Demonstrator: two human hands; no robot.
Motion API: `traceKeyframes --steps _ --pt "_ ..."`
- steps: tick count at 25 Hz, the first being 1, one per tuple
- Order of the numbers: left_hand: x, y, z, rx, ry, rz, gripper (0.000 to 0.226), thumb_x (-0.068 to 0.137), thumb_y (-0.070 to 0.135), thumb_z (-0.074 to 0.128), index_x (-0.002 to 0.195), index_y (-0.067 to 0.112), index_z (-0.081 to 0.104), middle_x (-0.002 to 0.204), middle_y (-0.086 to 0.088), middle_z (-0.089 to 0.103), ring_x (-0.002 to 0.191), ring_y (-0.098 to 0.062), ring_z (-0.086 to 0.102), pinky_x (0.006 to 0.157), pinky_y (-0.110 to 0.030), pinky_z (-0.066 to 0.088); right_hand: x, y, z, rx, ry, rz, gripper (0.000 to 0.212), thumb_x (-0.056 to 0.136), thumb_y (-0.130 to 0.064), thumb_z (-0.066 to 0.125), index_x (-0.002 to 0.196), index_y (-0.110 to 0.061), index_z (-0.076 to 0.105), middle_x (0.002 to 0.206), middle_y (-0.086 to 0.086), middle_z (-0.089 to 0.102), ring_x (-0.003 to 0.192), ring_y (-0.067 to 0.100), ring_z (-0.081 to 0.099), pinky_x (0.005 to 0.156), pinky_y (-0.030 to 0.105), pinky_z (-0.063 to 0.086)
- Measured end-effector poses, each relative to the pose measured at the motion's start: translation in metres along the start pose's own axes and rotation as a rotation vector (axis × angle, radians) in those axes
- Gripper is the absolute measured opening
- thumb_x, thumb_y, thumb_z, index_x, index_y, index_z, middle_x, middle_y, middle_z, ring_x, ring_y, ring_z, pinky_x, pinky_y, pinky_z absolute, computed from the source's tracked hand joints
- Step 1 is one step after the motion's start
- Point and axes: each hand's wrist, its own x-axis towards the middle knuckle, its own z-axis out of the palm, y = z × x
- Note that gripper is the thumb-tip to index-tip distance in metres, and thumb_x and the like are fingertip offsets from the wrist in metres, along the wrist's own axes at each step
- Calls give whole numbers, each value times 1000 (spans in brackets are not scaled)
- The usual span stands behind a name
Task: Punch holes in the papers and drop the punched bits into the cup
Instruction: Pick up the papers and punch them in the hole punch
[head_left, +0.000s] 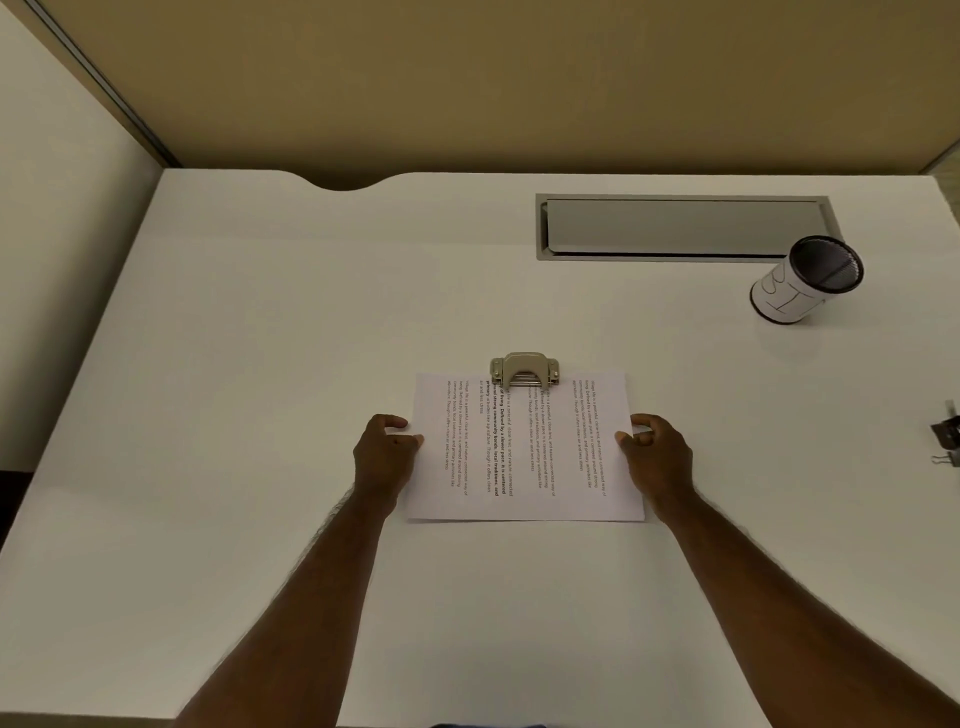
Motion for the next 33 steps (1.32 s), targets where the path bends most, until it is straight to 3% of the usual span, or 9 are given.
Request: traceKeyframes --steps 3,5,8,11,14,21,25,29,33 --pt "4 -1 2 23 -1 13 17 80 14 68 96 15 61 100 0 61 90 -20 56 74 -28 41 2 -6 -1 -100 87 -78 35 87 -22 64 118 -9 56 109 14 64 99 29 61 86 33 46" --pt "7 -2 1 35 -9 18 16 80 15 69 94 16 62 100 0 62 90 -20 57 73 -29 42 3 -22 3 -167 128 -268 40 88 -24 62 124 -10 53 123 13 58 111 29 56 95 37 48" --pt "10 -3 0 37 -14 15 15 80 15 69 93 16 61 100 -1 64 90 -21 59 77 -32 47 12 -64 21 -292 -79 -614 56 90 -29 58 140 -13 38 147 7 41 135 23 36 111 36 29" --pt "9 -3 0 3 -9 3 15 80 13 70 91 14 60 96 -2 65 87 -21 60 74 -30 45 16 -96 44 -507 -313 -812 76 90 -35 57 149 -16 12 159 3 10 146 20 11 116 33 13" --pt "7 -3 1 -24 3 -6 15 79 11 71 87 13 58 93 -2 66 85 -21 60 74 -28 43 16 -99 60 -677 -390 -810 83 90 -42 53 149 -13 1 160 5 -3 147 23 0 120 41 10" --pt "4 0 2 -11 30 -8 14 81 14 70 87 13 59 93 -1 66 88 -21 60 74 -27 41 18 -90 65 -744 -389 -817 95 84 -42 61 149 -12 -2 160 6 -6 147 24 -4 119 45 7" --pt "0 6 -1 94 18 81 26 86 30 67 100 11 56 80 5 60 92 -27 64 77 -29 43 17 -91 65 -742 -382 -797 93 85 -42 59 148 -12 -3 160 6 -6 147 23 -4 119 47 6" --pt "-3 13 -8 378 36 184 61 80 56 64 122 16 47 116 -7 60 108 -29 58 86 -44 50 18 -92 65 -744 -374 -805 88 88 -43 55 149 -13 -1 160 5 -6 147 23 -5 119 49 5" --pt "-9 20 2 770 -150 515 96 73 63 67 148 22 22 157 -8 22 142 -31 25 110 -51 30 29 -100 62 -643 -307 -809 74 92 -43 47 149 -17 8 160 5 0 147 24 -4 117 48 1"
